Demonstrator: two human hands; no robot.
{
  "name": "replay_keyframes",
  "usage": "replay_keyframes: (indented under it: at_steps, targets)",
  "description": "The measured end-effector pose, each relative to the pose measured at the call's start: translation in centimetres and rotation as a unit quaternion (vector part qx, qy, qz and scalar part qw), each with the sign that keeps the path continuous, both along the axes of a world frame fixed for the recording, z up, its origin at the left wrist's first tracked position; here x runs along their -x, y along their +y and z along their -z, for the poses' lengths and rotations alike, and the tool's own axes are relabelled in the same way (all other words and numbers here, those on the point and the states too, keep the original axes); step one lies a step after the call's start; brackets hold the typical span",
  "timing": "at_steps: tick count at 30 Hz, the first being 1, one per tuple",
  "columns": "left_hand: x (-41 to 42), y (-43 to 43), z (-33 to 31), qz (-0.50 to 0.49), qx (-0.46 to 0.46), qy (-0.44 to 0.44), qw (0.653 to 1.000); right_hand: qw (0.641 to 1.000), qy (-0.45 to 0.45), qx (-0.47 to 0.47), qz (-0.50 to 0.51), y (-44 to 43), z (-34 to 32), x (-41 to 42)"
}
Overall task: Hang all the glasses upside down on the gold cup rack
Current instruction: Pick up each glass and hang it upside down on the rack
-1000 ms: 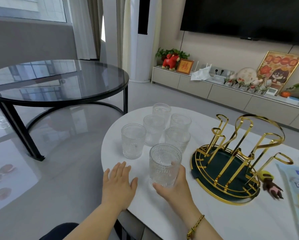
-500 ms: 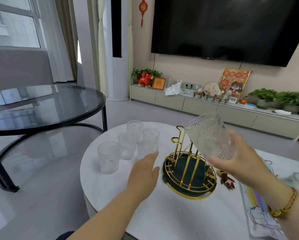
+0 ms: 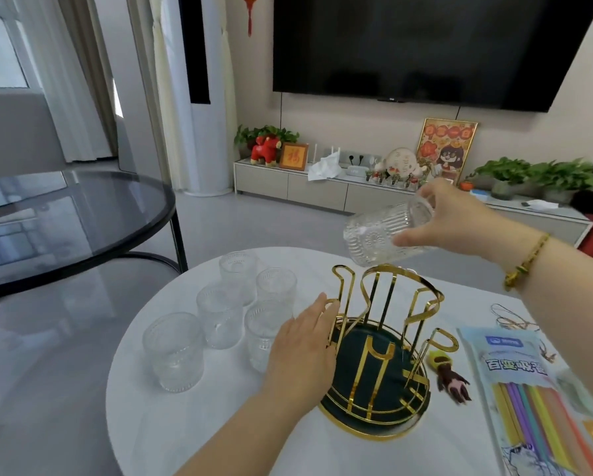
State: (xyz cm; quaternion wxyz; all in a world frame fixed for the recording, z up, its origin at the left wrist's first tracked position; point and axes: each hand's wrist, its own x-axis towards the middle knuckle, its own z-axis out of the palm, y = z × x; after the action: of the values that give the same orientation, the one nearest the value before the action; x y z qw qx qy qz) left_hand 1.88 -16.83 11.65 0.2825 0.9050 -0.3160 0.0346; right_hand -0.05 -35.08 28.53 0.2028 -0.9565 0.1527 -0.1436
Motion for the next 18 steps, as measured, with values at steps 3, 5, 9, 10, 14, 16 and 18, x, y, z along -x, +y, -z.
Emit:
replay_keyframes:
  at_steps: [3, 5, 9, 10, 14, 16, 18]
  targets:
    - [-0.4, 0.2, 0.3, 0.018, -0.019, -0.022, 0.999, 0.998, 0.044, 0.008, -0.032, 0.4, 0.8, -2.6]
    - [-0.7, 0.5, 0.1, 0.032, -0.024, -0.029, 0.999, 0.996, 0.075, 0.024, -0.046, 1.0, 1.4, -4.0]
    - [-1.4, 1.2, 0.0, 0.052, -0.044, -0.037, 0.997, 0.988, 0.123, 0.056, -0.071, 2.6, 3.3, -6.4]
    - [-1.5, 1.3, 0.1, 0.053, -0.045, -0.039, 0.997, 0.987, 0.131, 0.063, -0.073, 2.9, 3.8, -6.8]
    - [-1.5, 1.5, 0.2, 0.062, -0.038, -0.047, 0.996, 0.975, 0.184, 0.094, -0.085, 3.6, 5.8, -7.9]
    - [-1.6, 1.5, 0.4, 0.067, -0.035, -0.042, 0.996, 0.969, 0.209, 0.101, -0.087, 3.8, 6.4, -8.3]
    - [-1.6, 1.5, 0.4, 0.072, -0.028, -0.039, 0.996, 0.966, 0.219, 0.106, -0.092, 3.9, 6.7, -8.7]
